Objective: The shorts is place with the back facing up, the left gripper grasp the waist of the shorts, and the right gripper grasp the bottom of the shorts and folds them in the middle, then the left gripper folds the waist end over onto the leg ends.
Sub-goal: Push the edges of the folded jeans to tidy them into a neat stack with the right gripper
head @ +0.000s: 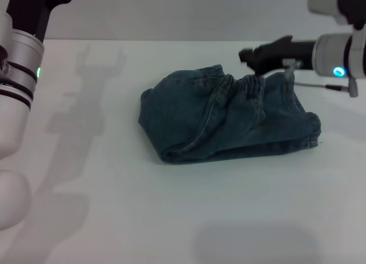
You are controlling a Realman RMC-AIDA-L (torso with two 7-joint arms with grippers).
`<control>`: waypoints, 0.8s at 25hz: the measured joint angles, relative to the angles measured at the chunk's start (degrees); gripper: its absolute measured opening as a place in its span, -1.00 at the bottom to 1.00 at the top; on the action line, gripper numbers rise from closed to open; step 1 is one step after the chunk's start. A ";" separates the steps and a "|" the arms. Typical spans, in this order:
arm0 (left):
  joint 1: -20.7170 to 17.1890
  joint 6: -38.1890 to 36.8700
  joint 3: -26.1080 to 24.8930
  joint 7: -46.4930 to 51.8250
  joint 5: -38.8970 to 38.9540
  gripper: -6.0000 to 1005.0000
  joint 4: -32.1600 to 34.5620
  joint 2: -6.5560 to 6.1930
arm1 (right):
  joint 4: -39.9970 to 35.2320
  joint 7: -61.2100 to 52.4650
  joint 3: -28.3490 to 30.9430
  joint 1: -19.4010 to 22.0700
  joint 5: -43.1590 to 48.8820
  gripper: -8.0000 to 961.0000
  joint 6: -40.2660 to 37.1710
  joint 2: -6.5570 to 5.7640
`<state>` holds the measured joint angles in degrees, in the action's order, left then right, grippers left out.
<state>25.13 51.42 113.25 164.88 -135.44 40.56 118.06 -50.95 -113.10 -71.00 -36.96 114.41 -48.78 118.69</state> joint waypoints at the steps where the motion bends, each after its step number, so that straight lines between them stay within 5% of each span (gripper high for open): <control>1: 0.04 0.00 -0.09 0.00 0.01 0.68 -0.07 -0.02 | -1.07 0.01 0.14 -0.01 -0.27 -0.99 0.44 -0.05; 10: 0.13 0.07 0.09 0.00 0.00 0.68 0.06 -0.03 | 4.32 0.01 -0.39 -3.86 -0.23 -0.88 5.05 0.09; 20: 0.14 0.09 -0.26 0.00 0.14 0.68 -0.24 0.01 | 9.57 -1.31 -1.19 -5.33 -0.58 0.02 9.08 0.31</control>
<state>25.27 51.51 113.00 164.88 -135.31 40.31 118.07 -41.38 -114.41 -72.19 -42.29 113.83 -39.71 119.00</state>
